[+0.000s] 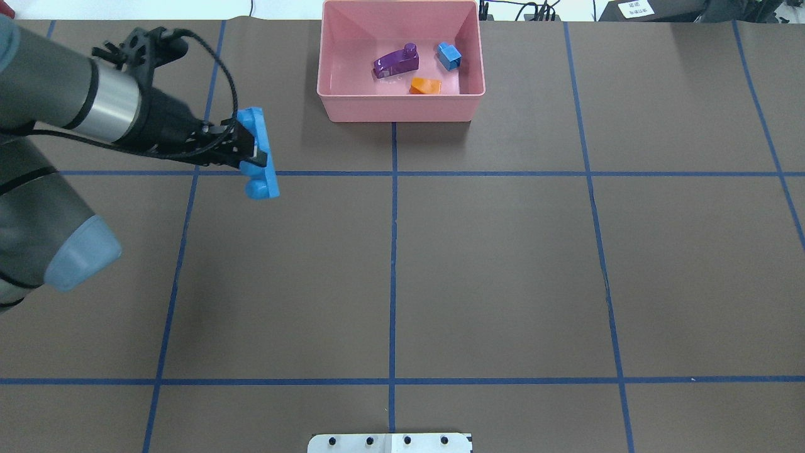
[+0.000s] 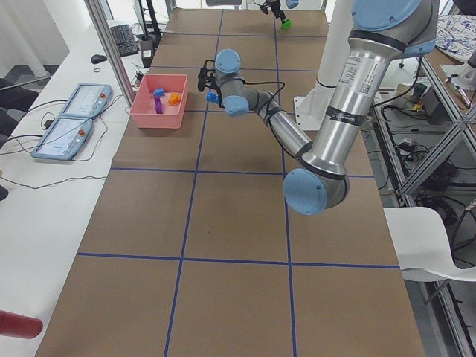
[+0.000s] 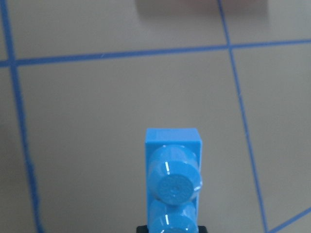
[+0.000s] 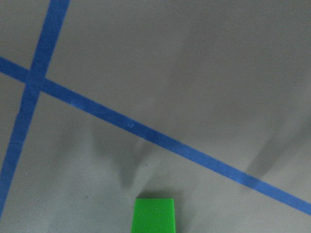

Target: Put all blocks into box

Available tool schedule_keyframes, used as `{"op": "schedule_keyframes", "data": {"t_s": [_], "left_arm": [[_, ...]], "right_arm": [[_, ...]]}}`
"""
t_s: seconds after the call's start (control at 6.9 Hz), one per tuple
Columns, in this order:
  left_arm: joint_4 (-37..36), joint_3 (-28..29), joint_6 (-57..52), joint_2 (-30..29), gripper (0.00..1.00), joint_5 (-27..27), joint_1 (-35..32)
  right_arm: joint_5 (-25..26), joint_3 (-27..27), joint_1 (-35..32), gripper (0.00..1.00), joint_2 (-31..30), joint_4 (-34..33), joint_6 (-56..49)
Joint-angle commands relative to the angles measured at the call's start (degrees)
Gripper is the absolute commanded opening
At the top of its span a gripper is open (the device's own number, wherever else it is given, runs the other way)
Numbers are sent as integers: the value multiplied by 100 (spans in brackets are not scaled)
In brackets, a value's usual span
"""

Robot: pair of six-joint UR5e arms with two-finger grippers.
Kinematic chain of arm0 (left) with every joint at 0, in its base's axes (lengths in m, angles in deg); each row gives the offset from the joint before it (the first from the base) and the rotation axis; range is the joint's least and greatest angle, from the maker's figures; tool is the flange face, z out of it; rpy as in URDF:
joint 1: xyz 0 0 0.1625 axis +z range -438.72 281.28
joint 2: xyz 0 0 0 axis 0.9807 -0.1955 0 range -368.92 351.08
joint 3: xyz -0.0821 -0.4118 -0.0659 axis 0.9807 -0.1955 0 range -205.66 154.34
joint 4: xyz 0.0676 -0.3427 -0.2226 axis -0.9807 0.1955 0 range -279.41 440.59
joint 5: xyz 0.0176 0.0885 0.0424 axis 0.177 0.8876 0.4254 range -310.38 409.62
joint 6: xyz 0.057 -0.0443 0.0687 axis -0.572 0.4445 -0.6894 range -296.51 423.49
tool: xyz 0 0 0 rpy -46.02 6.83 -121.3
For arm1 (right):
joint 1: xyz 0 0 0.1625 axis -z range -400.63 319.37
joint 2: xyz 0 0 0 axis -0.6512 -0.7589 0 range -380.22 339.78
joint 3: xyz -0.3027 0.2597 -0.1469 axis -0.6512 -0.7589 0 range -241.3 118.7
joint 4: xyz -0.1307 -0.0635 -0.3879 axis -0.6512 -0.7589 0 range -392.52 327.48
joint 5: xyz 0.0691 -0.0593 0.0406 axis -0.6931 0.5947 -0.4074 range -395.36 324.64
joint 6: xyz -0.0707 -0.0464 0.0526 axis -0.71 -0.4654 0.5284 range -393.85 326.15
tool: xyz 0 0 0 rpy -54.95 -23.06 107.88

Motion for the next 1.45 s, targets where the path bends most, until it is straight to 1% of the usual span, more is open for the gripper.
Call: {"op": "schedule_keyframes", "data": {"t_s": [0.0, 0.14, 0.29, 0.43, 0.58, 0.72, 0.87, 1.01, 1.16, 1.3], "left_arm": [[-11, 882, 352, -1197, 0, 531, 6], [84, 1495, 779, -1768, 0, 725, 23], [94, 1971, 818, -2226, 0, 1031, 189], [155, 2298, 1001, -2570, 0, 1591, 295], [704, 3110, 1081, -2973, 0, 1875, 313], [1423, 3893, 1291, -3169, 0, 2200, 374], [1647, 4153, 1415, -3319, 0, 2386, 453], [1658, 4190, 1590, -3346, 0, 2553, 576], [1780, 4356, 1731, -3416, 0, 3225, 786], [2025, 4749, 2219, -3617, 0, 3536, 849]], "right_arm": [[-44, -56, 6, 99, 0, -6, -7], [-79, -56, 15, 99, 8, -6, 19], [-288, -82, 32, 99, 8, -24, 19], [-394, -82, 41, 98, 8, -24, 28], [-404, -82, 50, 96, 8, -24, 28], [-430, -91, 50, 65, 8, -50, 115], [-431, -91, 50, 14, 8, -16, 281], [-387, -74, 50, 0, 0, 2, 222], [-335, -39, 41, 0, -61, 20, 248], [-325, 110, 15, 0, -140, 29, 230]]}}
